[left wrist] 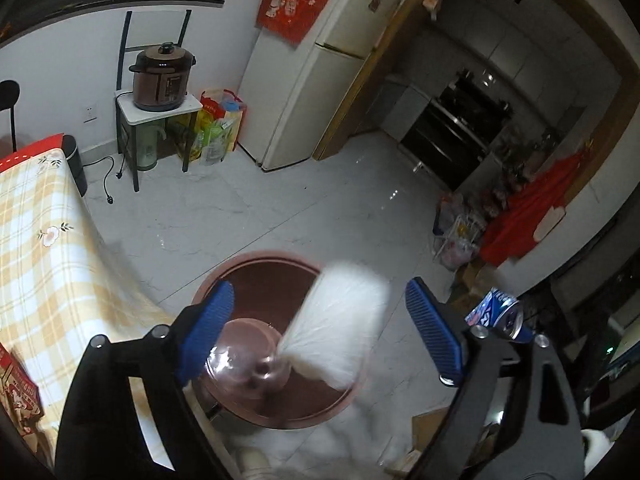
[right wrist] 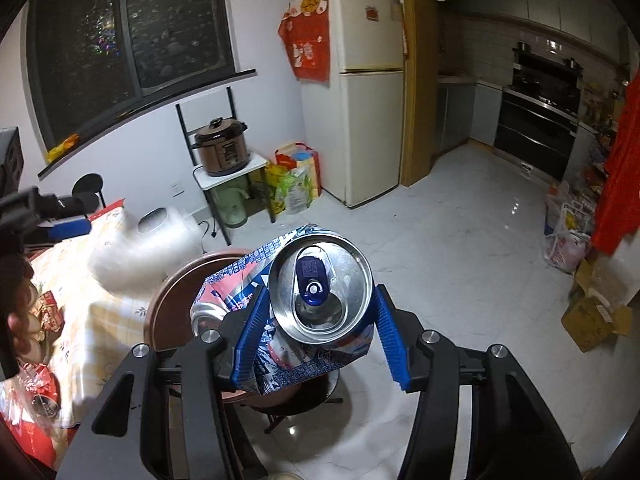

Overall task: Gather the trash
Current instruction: 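Carry can and foam sleeve over the brown bin and open both tools, then return both tools to the table above the remaining trash, then close the left tool on the clear plastic food tray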

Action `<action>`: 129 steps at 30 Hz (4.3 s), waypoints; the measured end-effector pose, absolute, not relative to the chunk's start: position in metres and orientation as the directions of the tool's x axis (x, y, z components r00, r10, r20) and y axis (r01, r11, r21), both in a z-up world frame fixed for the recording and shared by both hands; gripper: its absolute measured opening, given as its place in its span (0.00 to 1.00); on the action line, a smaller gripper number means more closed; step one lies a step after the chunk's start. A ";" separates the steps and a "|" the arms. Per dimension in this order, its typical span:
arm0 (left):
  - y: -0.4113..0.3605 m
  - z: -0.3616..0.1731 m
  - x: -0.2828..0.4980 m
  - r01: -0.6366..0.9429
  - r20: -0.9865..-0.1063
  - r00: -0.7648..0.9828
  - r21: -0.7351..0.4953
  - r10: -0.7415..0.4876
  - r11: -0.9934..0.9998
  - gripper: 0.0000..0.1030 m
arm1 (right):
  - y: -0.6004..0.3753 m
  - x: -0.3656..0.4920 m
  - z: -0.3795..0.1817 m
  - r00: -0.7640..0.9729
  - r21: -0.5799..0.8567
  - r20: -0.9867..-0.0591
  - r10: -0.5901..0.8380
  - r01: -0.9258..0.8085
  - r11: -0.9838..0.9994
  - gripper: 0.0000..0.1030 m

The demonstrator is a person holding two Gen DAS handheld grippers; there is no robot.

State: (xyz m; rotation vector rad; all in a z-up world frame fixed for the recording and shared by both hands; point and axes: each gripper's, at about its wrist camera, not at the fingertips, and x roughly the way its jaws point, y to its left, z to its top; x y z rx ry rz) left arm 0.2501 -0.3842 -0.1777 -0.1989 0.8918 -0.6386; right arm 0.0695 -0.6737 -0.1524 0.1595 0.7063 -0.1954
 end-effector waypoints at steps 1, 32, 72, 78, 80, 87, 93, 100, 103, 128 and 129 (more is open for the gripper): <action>-0.379 -0.173 0.250 0.423 -0.656 0.479 -0.410 -0.583 0.808 0.88 | -0.674 0.070 -0.152 0.746 0.077 -0.654 -0.125 0.230 0.970 0.51; -0.058 -0.077 0.072 -0.350 -0.573 0.806 -0.257 0.150 0.901 0.94 | -0.591 0.170 -0.147 0.748 0.082 -0.663 0.021 0.044 0.996 0.95; 0.158 -0.217 -0.036 -0.216 -0.761 0.649 -0.199 -0.012 0.956 0.94 | -0.237 0.066 -0.114 0.708 -0.004 -0.694 0.132 -0.187 0.982 0.95; 0.145 -0.267 -0.023 -0.039 -0.826 0.539 -0.221 -0.166 0.974 0.94 | -0.216 0.040 -0.131 0.675 -0.002 -0.730 0.112 -0.166 0.986 0.95; 0.149 -0.280 -0.022 -0.045 -0.839 0.509 -0.246 -0.190 0.968 0.94 | -0.213 0.034 -0.138 0.656 0.001 -0.747 0.105 -0.156 0.988 0.95; 0.166 -0.302 -0.021 -0.063 -0.839 0.478 -0.329 -0.260 0.942 0.93 | -0.202 0.035 -0.152 0.613 0.017 -0.784 0.097 -0.136 0.991 0.95; 0.153 -0.308 -0.022 0.014 -0.828 0.458 -0.358 -0.325 0.933 0.69 | -0.188 0.036 -0.156 0.601 0.014 -0.792 0.110 -0.162 0.987 0.95; 0.155 -0.322 -0.017 -0.001 -0.795 0.443 -0.463 -0.415 0.886 0.68 | -0.186 0.038 -0.153 0.605 0.009 -0.788 0.111 -0.170 0.985 0.95; 0.154 -0.322 -0.015 0.015 -0.788 0.444 -0.468 -0.425 0.883 0.62 | -0.188 0.038 -0.153 0.605 0.007 -0.789 0.106 -0.164 0.986 0.95; 0.192 -0.298 -0.026 -0.086 -0.786 0.517 -0.442 -0.339 0.893 0.25 | -0.078 0.044 -0.179 0.385 0.110 -0.850 0.360 -0.538 0.836 0.72; 0.195 -0.299 -0.029 -0.100 -0.787 0.518 -0.446 -0.336 0.890 0.26 | -0.063 0.044 -0.185 0.343 0.119 -0.863 0.371 -0.575 0.809 0.69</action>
